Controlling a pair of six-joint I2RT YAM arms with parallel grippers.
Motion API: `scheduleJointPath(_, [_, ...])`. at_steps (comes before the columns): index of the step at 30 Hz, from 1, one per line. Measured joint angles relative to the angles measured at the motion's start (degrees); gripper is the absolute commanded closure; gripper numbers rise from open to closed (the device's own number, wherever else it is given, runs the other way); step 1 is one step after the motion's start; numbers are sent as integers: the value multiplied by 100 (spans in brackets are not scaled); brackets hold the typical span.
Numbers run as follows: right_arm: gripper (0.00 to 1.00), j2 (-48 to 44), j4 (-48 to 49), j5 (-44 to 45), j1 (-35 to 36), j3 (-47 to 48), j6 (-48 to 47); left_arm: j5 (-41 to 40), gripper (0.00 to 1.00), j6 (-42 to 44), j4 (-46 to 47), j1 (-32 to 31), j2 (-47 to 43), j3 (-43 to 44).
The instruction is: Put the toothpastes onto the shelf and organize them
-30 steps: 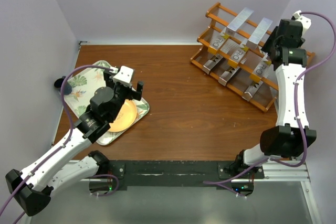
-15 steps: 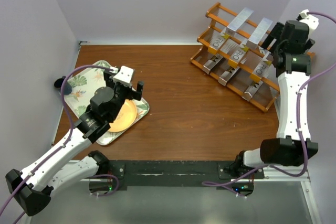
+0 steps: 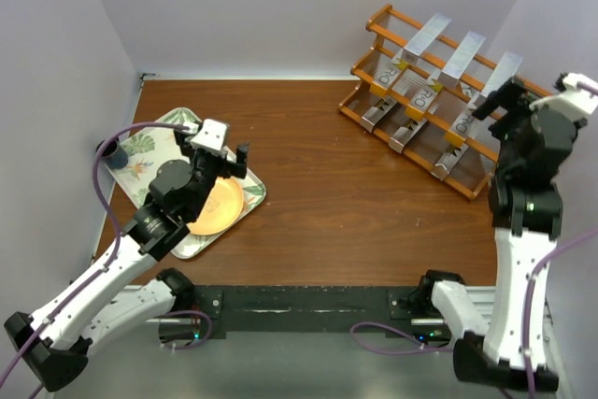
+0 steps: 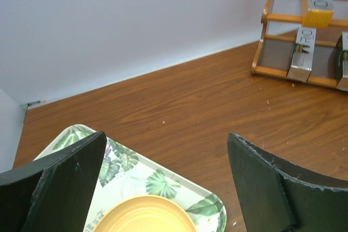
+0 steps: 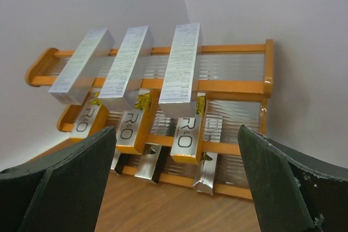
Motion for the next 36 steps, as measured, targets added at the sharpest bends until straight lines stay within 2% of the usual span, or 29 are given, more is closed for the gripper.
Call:
scheduleJointPath(4, [2,-1110,326,17,149,-669,-199,-236,1,7,22,2,-426,-2])
scheduleJointPath(11, [2,-2979,817,479,1032,-1856,-844,-973,0,33,256,61,-1309,-186])
scheduleJointPath(19, [2,-4441,861,811,1362,-3121,-1154,-1397,0,17,411,151,-2168,-420])
scheduleJointPath(30, [2,-4979,1152,1281,1731,-4022,-1410,-1952,0,46,734,166,-3237,-1360])
scheduleJointPath(36, [2,-4979,1178,1375,1773,-4181,-1416,-2114,0,83,1145,188,-3429,-1696])
